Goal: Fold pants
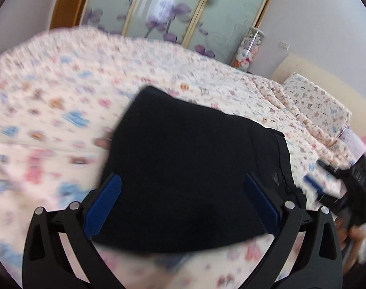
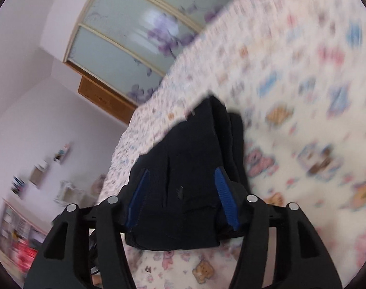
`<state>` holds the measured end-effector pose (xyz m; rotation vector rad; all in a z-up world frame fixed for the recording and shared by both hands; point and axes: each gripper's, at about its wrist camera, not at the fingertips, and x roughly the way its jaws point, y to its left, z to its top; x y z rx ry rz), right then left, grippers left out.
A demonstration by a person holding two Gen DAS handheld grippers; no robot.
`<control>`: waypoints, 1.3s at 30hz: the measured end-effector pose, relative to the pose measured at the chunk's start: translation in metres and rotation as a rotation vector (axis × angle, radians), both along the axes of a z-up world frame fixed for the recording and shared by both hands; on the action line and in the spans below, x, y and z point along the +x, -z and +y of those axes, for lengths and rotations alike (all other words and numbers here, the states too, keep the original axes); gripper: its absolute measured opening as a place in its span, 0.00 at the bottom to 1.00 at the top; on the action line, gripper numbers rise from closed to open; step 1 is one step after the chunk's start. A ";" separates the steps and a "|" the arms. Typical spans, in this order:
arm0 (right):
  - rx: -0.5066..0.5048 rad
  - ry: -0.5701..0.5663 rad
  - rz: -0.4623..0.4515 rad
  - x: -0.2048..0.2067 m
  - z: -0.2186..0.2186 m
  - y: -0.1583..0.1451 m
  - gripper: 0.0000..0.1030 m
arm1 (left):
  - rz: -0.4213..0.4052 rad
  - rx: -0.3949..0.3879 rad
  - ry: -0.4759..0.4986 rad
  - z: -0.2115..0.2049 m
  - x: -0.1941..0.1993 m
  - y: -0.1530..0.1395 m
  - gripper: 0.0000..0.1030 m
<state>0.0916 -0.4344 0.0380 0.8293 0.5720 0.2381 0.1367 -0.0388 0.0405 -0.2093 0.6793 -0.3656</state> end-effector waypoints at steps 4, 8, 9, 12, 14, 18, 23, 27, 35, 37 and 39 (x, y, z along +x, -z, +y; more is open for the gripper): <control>-0.212 0.087 -0.137 -0.043 0.014 -0.048 0.94 | -0.142 0.123 -0.012 0.009 -0.059 -0.017 0.98; -0.453 0.160 -0.241 -0.094 0.049 -0.073 0.99 | -0.243 0.239 -0.020 0.014 -0.115 -0.022 0.98; -0.485 0.165 -0.250 -0.102 0.056 -0.075 0.99 | -0.256 0.246 -0.024 0.017 -0.125 -0.021 0.98; -0.582 0.173 -0.240 -0.130 0.082 -0.069 0.99 | -0.273 0.229 -0.043 0.026 -0.156 -0.015 0.98; -0.637 0.159 -0.216 -0.144 0.101 -0.059 0.99 | -0.269 0.213 -0.052 0.028 -0.165 -0.009 0.98; -0.710 0.134 -0.157 -0.158 0.132 -0.037 0.99 | -0.223 0.185 -0.064 0.028 -0.165 0.005 0.98; -0.748 0.100 -0.124 -0.161 0.153 -0.020 0.99 | -0.193 0.143 -0.053 0.027 -0.169 0.015 0.98; -0.720 0.082 -0.058 -0.158 0.161 -0.007 0.99 | -0.153 0.153 -0.054 0.023 -0.164 0.022 0.98; -0.758 0.106 -0.006 -0.149 0.168 0.012 0.99 | -0.072 0.165 -0.048 0.020 -0.152 0.035 0.98; -0.760 0.107 0.013 -0.147 0.169 0.016 0.99 | -0.067 0.164 -0.048 0.020 -0.152 0.036 0.98; -0.764 0.112 0.023 -0.145 0.168 0.018 0.99 | -0.062 0.172 -0.055 0.019 -0.152 0.037 0.98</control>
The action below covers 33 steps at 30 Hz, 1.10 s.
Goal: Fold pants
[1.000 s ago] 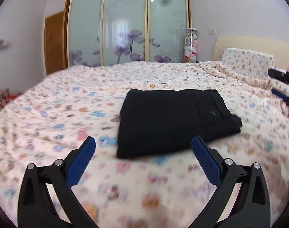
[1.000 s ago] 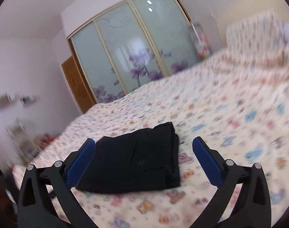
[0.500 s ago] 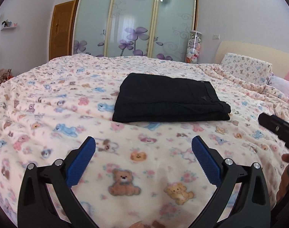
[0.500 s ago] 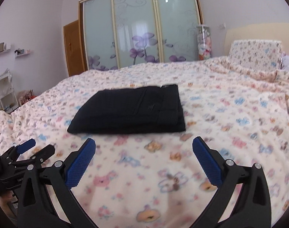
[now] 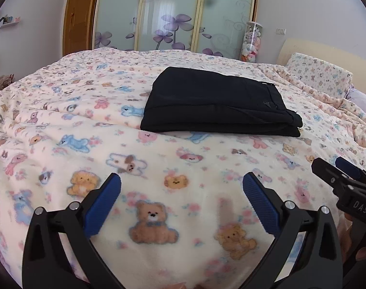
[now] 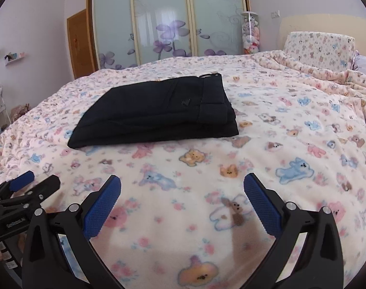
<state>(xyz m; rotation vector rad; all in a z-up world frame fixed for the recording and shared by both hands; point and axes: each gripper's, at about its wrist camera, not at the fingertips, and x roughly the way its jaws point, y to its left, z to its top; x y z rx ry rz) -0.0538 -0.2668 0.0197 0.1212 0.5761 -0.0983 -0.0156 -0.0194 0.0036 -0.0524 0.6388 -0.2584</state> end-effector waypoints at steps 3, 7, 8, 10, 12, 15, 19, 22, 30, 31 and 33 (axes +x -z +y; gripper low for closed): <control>-0.008 0.009 0.002 0.000 0.000 0.001 0.99 | 0.002 0.012 0.000 -0.001 0.000 0.000 0.98; -0.031 0.018 0.000 0.000 0.003 0.002 0.99 | -0.004 0.031 -0.003 -0.003 -0.001 0.000 0.98; -0.038 0.019 0.000 -0.001 0.004 0.002 0.99 | -0.004 0.038 -0.004 -0.004 -0.001 0.000 0.98; -0.047 0.024 -0.001 -0.001 0.005 0.002 0.99 | -0.004 0.049 -0.006 -0.005 -0.001 0.000 0.98; -0.054 0.031 -0.004 -0.001 0.005 0.002 0.99 | -0.004 0.051 -0.004 -0.006 -0.001 0.000 0.98; -0.059 0.051 -0.010 -0.002 0.004 0.002 0.99 | -0.009 0.058 0.010 -0.010 -0.002 -0.001 0.98; -0.062 0.075 -0.015 -0.003 0.001 0.002 0.99 | -0.029 0.085 0.041 -0.022 -0.003 -0.004 0.98; -0.057 0.089 -0.013 -0.003 -0.003 0.003 0.99 | -0.020 0.132 0.039 -0.031 0.000 -0.003 0.98; -0.040 0.101 0.009 0.001 -0.008 0.007 0.99 | 0.004 0.127 0.026 -0.028 0.002 0.001 0.98; -0.041 0.099 0.010 0.002 -0.008 0.007 0.99 | 0.003 0.130 0.025 -0.028 0.001 0.002 0.98; -0.041 0.096 0.012 0.002 -0.008 0.008 0.99 | 0.002 0.132 0.026 -0.029 0.001 0.002 0.98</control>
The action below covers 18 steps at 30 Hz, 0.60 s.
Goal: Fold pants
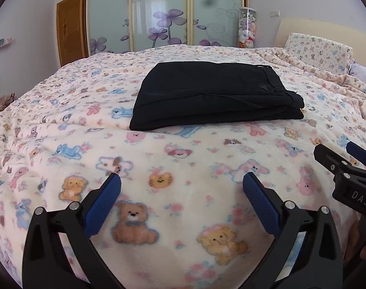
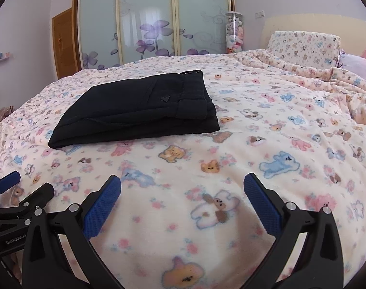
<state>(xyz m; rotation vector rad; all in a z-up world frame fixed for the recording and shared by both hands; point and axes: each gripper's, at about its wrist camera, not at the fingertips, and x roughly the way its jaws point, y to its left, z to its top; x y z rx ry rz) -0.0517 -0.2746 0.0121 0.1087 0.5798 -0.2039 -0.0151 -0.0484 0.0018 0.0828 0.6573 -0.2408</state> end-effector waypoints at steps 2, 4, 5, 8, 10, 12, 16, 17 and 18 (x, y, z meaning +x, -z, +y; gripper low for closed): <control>0.002 -0.001 0.004 0.001 0.000 0.001 0.99 | 0.001 -0.001 0.003 0.000 0.000 0.000 0.98; 0.005 -0.003 0.005 0.001 -0.001 0.001 0.99 | 0.000 -0.001 0.001 0.000 0.000 0.000 0.98; 0.005 -0.003 0.006 0.001 -0.001 0.002 0.99 | 0.001 0.001 -0.001 0.000 0.000 0.000 0.98; 0.003 -0.004 0.009 0.001 0.002 0.002 0.99 | 0.014 0.005 -0.012 0.000 0.003 0.001 0.98; 0.002 -0.007 0.011 0.001 0.002 0.003 0.99 | 0.025 -0.005 -0.004 0.000 0.005 0.001 0.98; 0.001 -0.007 0.011 0.001 0.003 0.003 0.99 | 0.027 -0.011 -0.003 0.001 0.006 0.001 0.98; 0.002 -0.006 0.011 0.001 0.003 0.003 0.99 | 0.024 -0.009 -0.002 0.001 0.006 0.000 0.98; 0.002 -0.006 0.011 0.001 0.003 0.003 0.99 | 0.025 -0.010 -0.002 0.001 0.005 0.000 0.98; 0.002 -0.006 0.011 0.001 0.003 0.003 0.99 | 0.025 -0.011 -0.003 0.001 0.005 0.000 0.98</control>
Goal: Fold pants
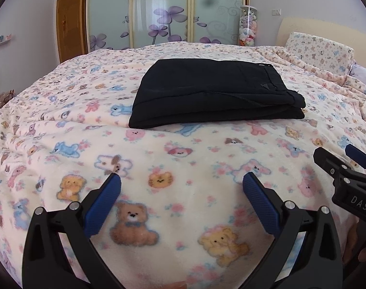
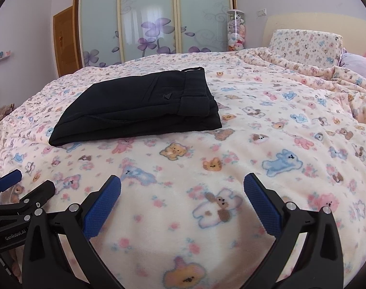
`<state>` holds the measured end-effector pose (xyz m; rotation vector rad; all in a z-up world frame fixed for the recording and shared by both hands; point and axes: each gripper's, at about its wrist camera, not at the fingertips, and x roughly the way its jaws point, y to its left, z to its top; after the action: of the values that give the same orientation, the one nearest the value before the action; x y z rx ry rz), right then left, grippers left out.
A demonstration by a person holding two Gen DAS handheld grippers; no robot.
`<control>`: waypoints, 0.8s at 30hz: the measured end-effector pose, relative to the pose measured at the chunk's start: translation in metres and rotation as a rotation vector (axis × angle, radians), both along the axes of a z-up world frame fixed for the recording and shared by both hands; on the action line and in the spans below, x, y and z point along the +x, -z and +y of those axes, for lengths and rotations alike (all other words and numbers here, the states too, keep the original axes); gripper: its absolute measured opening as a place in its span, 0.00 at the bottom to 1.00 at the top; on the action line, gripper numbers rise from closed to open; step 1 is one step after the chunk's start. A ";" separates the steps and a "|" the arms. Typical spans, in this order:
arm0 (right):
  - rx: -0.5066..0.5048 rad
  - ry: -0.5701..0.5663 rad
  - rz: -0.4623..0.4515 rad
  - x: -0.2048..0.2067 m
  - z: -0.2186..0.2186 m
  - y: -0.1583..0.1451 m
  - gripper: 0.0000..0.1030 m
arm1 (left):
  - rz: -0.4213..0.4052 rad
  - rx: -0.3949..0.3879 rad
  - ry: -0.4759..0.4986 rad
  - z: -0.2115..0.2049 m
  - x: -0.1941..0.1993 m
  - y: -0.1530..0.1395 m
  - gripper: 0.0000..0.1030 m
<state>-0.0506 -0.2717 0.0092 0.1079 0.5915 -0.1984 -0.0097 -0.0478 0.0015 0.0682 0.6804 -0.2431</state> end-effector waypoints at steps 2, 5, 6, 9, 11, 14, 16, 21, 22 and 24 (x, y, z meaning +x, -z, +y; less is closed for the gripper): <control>0.000 0.000 0.001 0.000 0.000 0.000 0.99 | 0.001 -0.001 0.001 0.000 0.000 0.000 0.98; 0.000 0.000 0.001 0.000 0.000 0.000 0.99 | 0.002 -0.002 0.001 0.000 0.000 0.000 0.98; 0.001 0.000 0.001 0.000 0.000 0.000 0.99 | 0.004 -0.003 0.001 0.000 0.000 0.000 0.98; 0.000 0.000 0.001 0.000 0.000 0.000 0.99 | 0.004 -0.005 0.002 0.001 0.000 0.000 0.98; 0.000 0.000 0.001 0.000 0.000 0.000 0.99 | 0.002 -0.002 -0.005 0.001 0.000 0.000 0.98; 0.000 0.001 0.001 0.000 0.001 0.000 0.99 | 0.003 -0.001 -0.005 0.001 0.000 0.000 0.98; 0.001 0.000 0.001 0.000 0.000 0.000 0.99 | 0.002 0.001 -0.004 0.001 0.000 0.000 0.98; 0.001 0.000 0.001 0.000 0.000 0.000 0.99 | 0.002 -0.001 -0.005 0.000 0.000 0.000 0.98; 0.001 0.000 0.002 0.000 0.000 0.000 0.99 | 0.003 -0.002 -0.004 0.000 0.000 0.000 0.98; 0.001 0.000 0.002 0.000 0.000 0.000 0.99 | 0.003 -0.001 -0.005 0.001 -0.001 0.000 0.98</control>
<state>-0.0504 -0.2713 0.0091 0.1087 0.5939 -0.1981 -0.0105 -0.0472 0.0012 0.0651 0.6832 -0.2384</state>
